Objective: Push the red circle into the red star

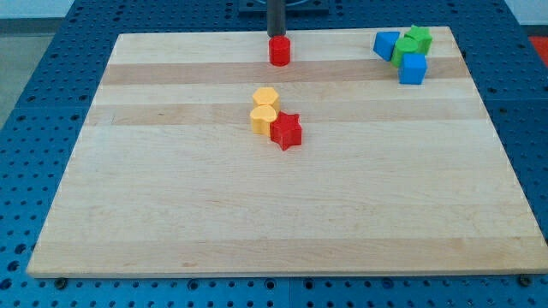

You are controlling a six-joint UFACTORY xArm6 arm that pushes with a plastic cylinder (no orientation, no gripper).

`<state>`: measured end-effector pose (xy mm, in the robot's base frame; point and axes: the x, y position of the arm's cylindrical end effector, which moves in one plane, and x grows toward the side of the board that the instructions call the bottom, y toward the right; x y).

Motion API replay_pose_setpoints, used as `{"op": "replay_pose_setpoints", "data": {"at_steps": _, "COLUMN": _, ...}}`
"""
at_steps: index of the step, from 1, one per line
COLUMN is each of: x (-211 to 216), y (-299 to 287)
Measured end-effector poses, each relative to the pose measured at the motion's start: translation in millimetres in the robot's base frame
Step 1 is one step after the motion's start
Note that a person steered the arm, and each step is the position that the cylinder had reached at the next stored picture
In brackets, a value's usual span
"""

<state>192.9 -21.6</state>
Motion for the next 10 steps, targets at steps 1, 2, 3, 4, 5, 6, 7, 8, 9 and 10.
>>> {"op": "replay_pose_setpoints", "data": {"at_steps": 1, "x": 18.6, "y": -3.0}}
{"op": "replay_pose_setpoints", "data": {"at_steps": 2, "x": 70.8, "y": -1.0}}
{"op": "replay_pose_setpoints", "data": {"at_steps": 3, "x": 137.1, "y": -1.0}}
{"op": "replay_pose_setpoints", "data": {"at_steps": 4, "x": 132.9, "y": -1.0}}
{"op": "replay_pose_setpoints", "data": {"at_steps": 5, "x": 53.7, "y": -2.7}}
{"op": "replay_pose_setpoints", "data": {"at_steps": 6, "x": 30.5, "y": 21.4}}
{"op": "replay_pose_setpoints", "data": {"at_steps": 7, "x": 39.6, "y": 30.1}}
{"op": "replay_pose_setpoints", "data": {"at_steps": 8, "x": 53.9, "y": 47.4}}
{"op": "replay_pose_setpoints", "data": {"at_steps": 9, "x": 62.8, "y": 47.2}}
{"op": "replay_pose_setpoints", "data": {"at_steps": 10, "x": 99.1, "y": 42.2}}
